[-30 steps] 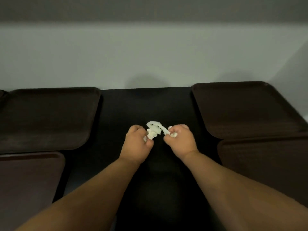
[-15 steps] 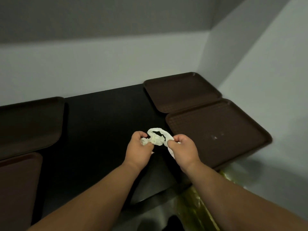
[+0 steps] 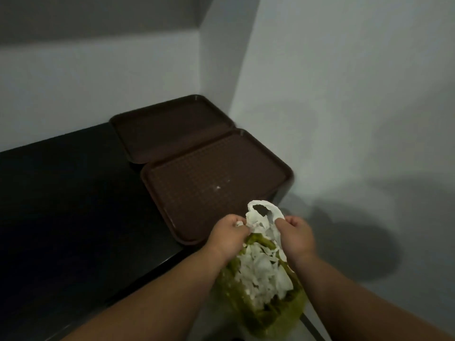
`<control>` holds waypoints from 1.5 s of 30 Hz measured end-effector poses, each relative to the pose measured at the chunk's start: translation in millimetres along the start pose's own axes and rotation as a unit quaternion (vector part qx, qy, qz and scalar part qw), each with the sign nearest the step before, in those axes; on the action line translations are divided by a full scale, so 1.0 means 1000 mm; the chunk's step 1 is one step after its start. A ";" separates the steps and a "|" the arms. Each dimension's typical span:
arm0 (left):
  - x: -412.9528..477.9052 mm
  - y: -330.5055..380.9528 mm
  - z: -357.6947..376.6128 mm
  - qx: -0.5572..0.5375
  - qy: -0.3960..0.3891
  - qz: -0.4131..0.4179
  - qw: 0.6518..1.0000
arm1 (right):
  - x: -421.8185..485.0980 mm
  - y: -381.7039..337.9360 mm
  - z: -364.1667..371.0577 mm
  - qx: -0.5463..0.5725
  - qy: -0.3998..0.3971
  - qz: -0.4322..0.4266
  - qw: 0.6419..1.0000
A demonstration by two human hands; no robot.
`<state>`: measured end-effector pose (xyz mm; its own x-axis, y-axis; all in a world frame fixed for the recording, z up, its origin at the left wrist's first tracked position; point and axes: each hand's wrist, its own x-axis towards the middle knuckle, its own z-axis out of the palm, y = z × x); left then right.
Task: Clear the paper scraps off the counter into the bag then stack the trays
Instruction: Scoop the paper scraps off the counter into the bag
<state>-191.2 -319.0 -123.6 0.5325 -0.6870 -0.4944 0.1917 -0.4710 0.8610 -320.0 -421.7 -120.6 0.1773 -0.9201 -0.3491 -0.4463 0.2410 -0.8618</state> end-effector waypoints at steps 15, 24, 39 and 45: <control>0.073 -0.048 0.110 -0.060 0.039 -0.124 0.990 | 0.098 0.121 -0.075 -0.072 -0.053 0.140 0.986; 0.052 -0.045 0.084 0.061 0.015 -0.103 0.993 | 0.082 0.124 -0.093 -0.106 -0.066 0.129 0.984; -0.040 0.080 -0.020 0.012 0.086 0.071 0.994 | 0.039 -0.094 0.003 -0.014 -0.162 -0.156 0.974; -0.112 0.075 -0.133 0.004 0.212 0.079 0.974 | -0.034 -0.136 0.079 -0.007 -0.261 -0.203 0.944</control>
<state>-126.2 -204.0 12.5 0.8482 -0.4615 -0.2600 0.0740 -0.3828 0.9209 -196.0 -399.0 -20.4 0.7421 -0.6578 -0.1284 -0.2598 -0.1058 -0.9598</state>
